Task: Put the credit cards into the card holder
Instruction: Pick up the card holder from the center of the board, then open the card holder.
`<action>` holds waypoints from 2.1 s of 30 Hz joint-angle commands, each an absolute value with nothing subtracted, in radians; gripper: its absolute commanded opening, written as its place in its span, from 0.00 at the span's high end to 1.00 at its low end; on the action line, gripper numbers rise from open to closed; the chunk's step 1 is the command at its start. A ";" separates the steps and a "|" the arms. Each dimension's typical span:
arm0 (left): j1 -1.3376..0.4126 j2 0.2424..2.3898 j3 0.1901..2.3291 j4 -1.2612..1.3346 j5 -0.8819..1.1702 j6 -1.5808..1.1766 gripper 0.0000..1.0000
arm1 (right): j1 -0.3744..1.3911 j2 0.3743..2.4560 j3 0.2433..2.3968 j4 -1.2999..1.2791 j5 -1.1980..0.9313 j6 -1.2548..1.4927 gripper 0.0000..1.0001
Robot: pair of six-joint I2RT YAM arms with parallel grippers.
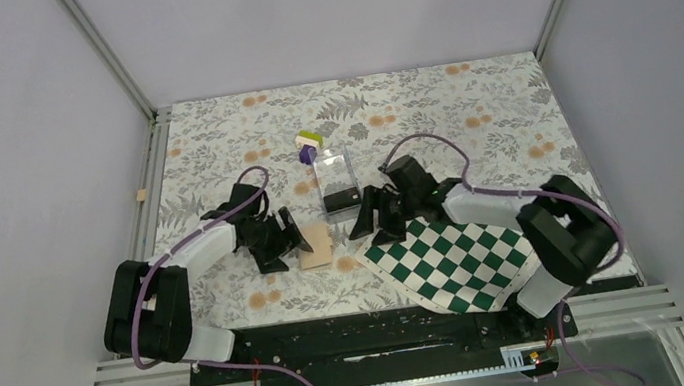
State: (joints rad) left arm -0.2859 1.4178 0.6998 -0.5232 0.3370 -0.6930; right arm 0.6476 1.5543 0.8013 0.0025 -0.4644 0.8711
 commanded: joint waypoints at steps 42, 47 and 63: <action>-0.317 0.852 0.621 -0.521 0.471 -0.665 0.22 | 0.819 1.475 0.984 -0.062 -0.375 0.819 1.00; -0.423 0.753 0.739 -0.624 0.390 -0.606 0.13 | 0.819 1.341 0.989 -0.191 -0.327 0.767 1.00; -0.457 0.792 0.467 0.234 0.673 -1.200 0.12 | 0.819 1.055 0.937 -0.198 -0.258 0.911 1.00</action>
State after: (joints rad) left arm -0.4335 0.7708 0.4866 -0.1219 0.5953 -1.0344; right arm 0.8116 1.0702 0.9360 -0.2050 -0.2810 0.8696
